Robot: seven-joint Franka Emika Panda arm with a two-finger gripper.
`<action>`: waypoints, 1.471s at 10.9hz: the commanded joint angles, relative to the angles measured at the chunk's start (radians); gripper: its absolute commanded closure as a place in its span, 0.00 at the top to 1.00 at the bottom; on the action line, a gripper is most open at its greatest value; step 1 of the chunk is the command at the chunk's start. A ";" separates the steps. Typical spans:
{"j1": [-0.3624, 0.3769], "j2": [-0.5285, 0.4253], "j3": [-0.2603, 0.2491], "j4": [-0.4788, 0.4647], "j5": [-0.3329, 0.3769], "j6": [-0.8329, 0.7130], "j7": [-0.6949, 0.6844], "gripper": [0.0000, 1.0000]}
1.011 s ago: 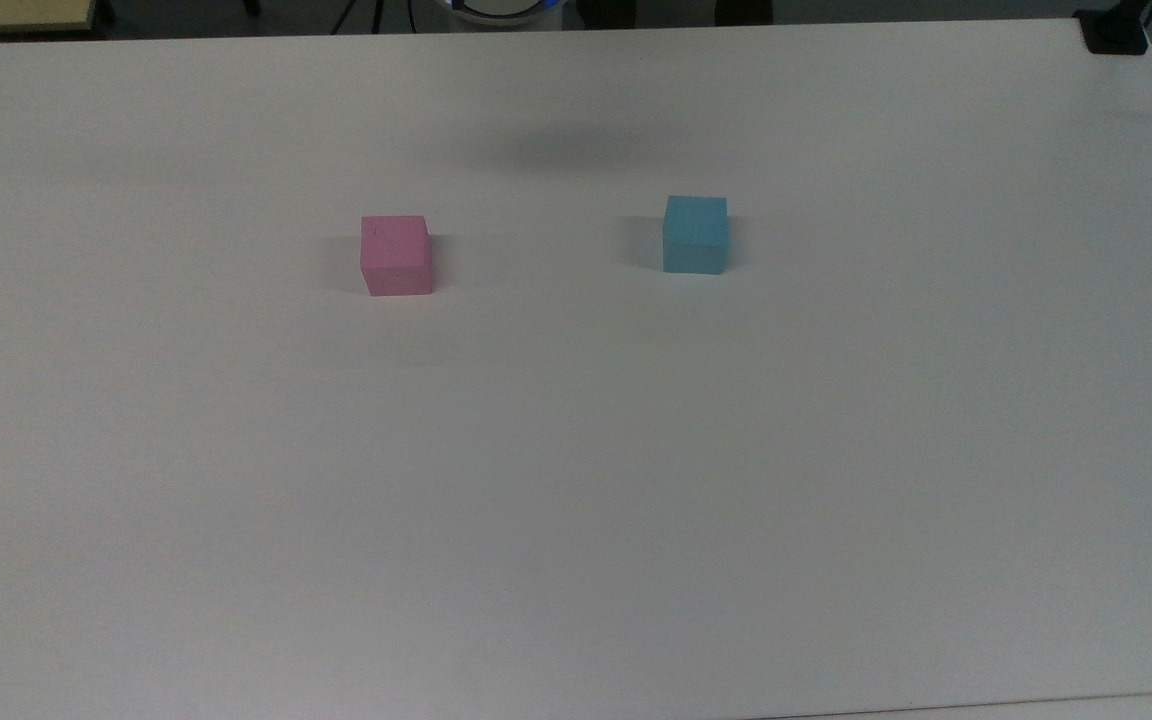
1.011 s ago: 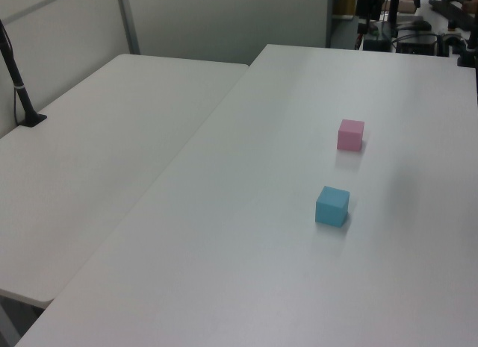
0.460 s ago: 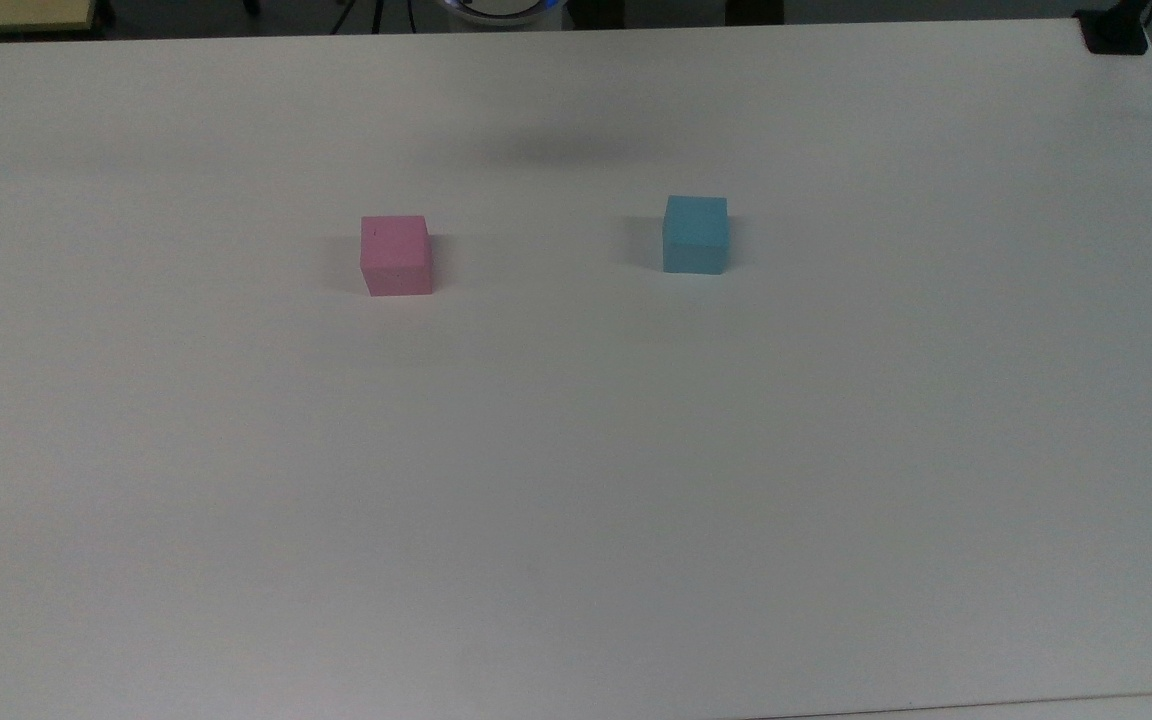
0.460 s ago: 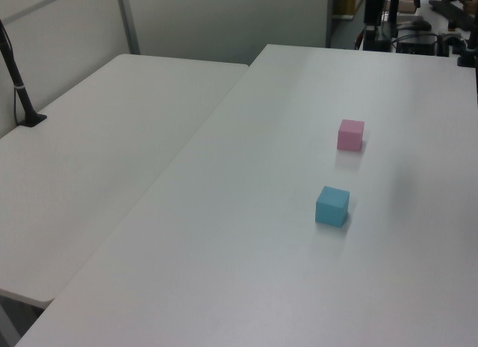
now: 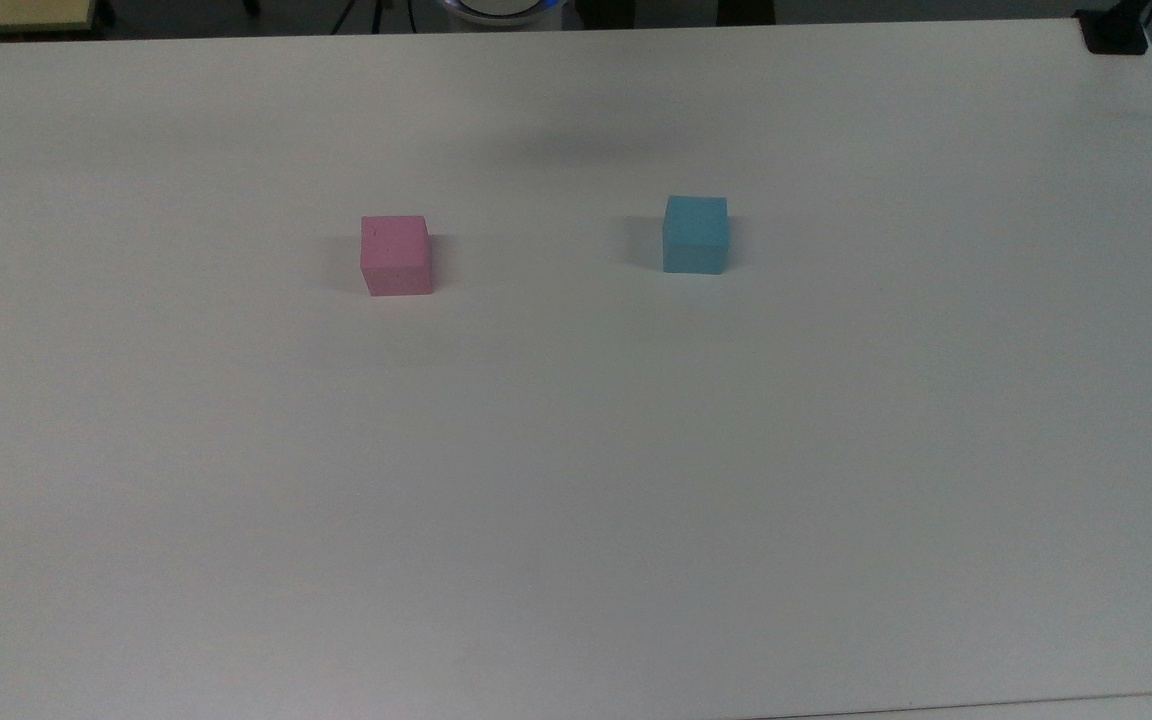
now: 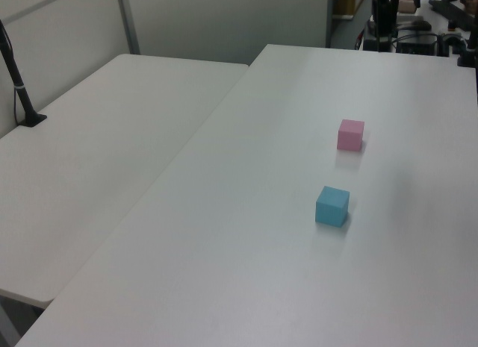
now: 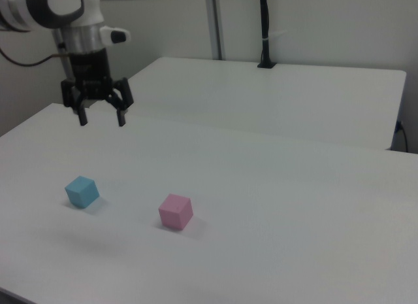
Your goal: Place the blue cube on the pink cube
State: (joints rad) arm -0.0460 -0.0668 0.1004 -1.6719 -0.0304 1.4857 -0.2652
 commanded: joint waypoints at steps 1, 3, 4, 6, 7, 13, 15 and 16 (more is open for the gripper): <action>0.029 0.048 0.059 -0.038 -0.006 -0.002 -0.019 1.00; 0.066 0.079 0.061 -0.070 0.064 0.037 0.018 1.00; 0.078 0.084 0.061 -0.107 0.137 0.095 0.038 1.00; 0.132 0.091 0.071 -0.178 0.175 0.209 0.084 1.00; 0.153 0.093 0.085 -0.216 0.175 0.262 0.149 1.00; 0.232 0.195 0.131 -0.292 0.008 0.488 0.613 1.00; 0.256 0.234 0.131 -0.292 -0.077 0.536 0.752 1.00; 0.258 0.251 0.131 -0.292 -0.095 0.562 0.785 1.00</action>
State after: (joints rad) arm 0.1890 0.1545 0.2367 -1.9547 -0.0677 1.9783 0.4091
